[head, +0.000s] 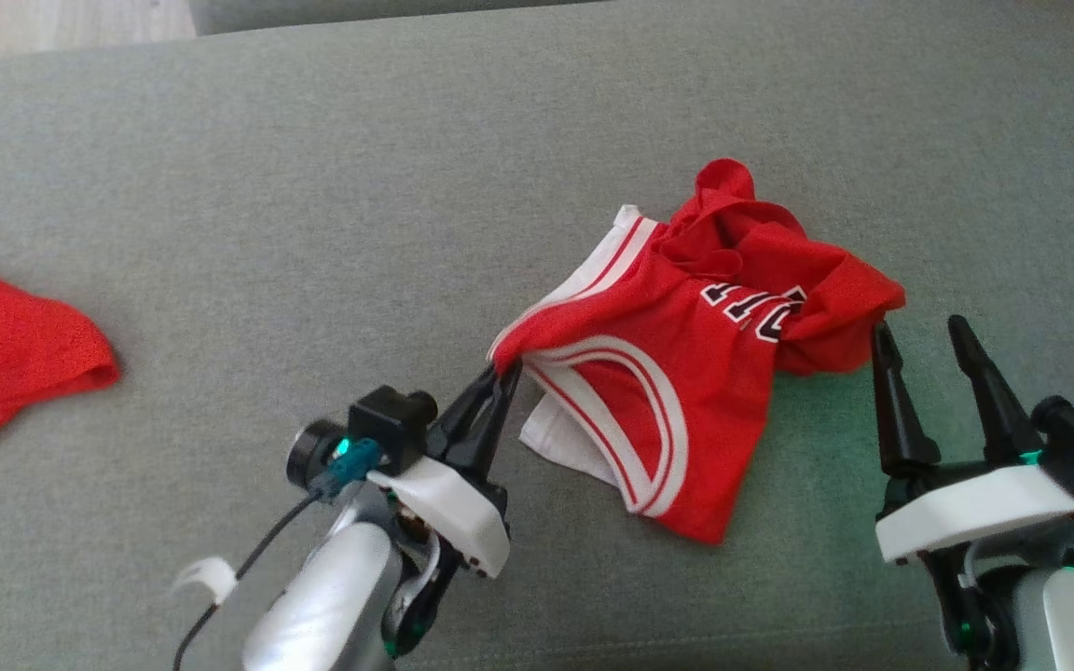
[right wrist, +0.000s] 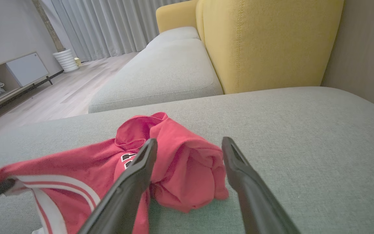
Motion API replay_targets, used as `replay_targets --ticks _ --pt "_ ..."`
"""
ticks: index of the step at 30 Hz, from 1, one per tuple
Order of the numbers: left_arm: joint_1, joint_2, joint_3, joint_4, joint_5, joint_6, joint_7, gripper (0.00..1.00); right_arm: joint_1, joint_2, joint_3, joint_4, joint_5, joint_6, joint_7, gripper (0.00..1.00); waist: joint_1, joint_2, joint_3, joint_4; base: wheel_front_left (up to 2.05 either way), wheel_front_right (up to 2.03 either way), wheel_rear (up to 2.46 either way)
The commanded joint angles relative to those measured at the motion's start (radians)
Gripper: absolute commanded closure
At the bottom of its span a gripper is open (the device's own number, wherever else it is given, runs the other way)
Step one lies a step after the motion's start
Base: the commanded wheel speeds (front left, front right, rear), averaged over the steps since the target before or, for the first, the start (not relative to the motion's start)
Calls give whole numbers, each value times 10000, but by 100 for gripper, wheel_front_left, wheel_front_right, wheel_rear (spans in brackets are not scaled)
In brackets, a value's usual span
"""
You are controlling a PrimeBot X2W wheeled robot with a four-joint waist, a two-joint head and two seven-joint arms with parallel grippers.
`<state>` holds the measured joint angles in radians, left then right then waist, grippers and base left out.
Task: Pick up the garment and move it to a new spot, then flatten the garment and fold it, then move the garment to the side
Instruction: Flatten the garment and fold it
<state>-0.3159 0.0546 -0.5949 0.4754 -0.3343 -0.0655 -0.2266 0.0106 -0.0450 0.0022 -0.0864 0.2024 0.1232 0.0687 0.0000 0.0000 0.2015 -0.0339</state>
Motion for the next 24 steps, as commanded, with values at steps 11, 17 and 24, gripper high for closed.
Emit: replay_targets --ticks 11,17,24 --pt "1561 1885 1181 -6217 89 1092 908 100 -68 -53 -474 -170 305 75 -200 0 0 0 -432 715 0 0 0" --pt "1720 2421 1529 -8071 150 1382 1662 100 -96 -53 -538 -121 437 75 -233 0 0 0 -490 795 0 0 0" --pt "674 2605 2046 -7217 -281 1186 2137 100 -250 -53 -413 -76 594 75 -258 0 0 0 -328 466 0 0 0"
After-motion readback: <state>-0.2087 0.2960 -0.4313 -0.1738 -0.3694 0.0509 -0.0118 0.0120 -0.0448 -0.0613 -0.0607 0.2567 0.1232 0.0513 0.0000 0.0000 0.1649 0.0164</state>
